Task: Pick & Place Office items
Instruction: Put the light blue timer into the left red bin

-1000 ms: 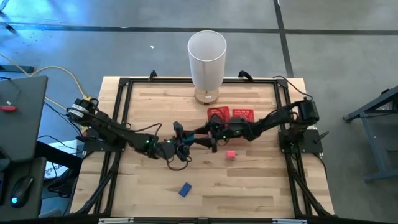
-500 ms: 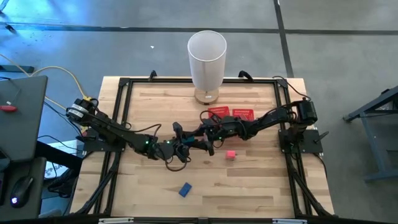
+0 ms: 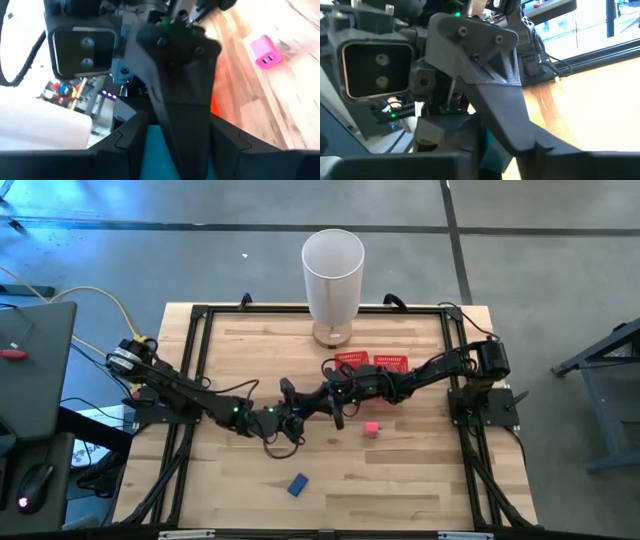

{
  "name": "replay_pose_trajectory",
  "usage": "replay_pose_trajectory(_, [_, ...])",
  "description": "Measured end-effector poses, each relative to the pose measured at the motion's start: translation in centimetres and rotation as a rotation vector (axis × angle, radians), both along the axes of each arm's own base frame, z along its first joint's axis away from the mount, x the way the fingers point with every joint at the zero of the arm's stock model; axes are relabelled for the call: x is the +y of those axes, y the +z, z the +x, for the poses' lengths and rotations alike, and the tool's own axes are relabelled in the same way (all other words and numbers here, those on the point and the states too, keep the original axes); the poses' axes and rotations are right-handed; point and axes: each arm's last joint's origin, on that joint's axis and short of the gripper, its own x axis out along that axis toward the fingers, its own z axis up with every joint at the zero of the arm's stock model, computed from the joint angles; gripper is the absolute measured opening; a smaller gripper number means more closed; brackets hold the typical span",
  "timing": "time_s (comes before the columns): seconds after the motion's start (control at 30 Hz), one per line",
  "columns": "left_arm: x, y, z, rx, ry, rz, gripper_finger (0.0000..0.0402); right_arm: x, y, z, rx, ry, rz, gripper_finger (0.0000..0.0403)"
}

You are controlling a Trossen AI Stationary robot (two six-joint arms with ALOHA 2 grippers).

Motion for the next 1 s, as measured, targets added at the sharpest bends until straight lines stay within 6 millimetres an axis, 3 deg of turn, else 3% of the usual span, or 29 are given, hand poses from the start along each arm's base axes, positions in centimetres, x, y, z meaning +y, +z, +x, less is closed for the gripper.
replay_pose_trajectory(0.13, [-0.2, 0.0, 0.0, 0.013, -0.039, 0.021, 0.0177, 0.1, -0.1, 0.0, -0.003, 0.014, -0.043, 0.0047])
replay_pose_trajectory(0.3, [-0.7, 0.1, -0.1, -0.011, -0.059, -0.011, 0.0217, 0.6, -0.2, 0.0, -0.001, 0.028, -0.105, 0.0044])
replay_pose_trajectory(0.57, [-1.6, 0.2, -0.3, -0.046, -0.085, -0.075, 0.0224, 1.6, -0.5, -0.1, 0.033, -0.030, -0.181, 0.0044])
replay_pose_trajectory(1.0, [-2.6, 0.3, -0.7, -0.140, -0.074, -0.280, 0.0226, 1.6, -1.7, -0.5, 0.196, -0.209, -0.295, 0.0044])
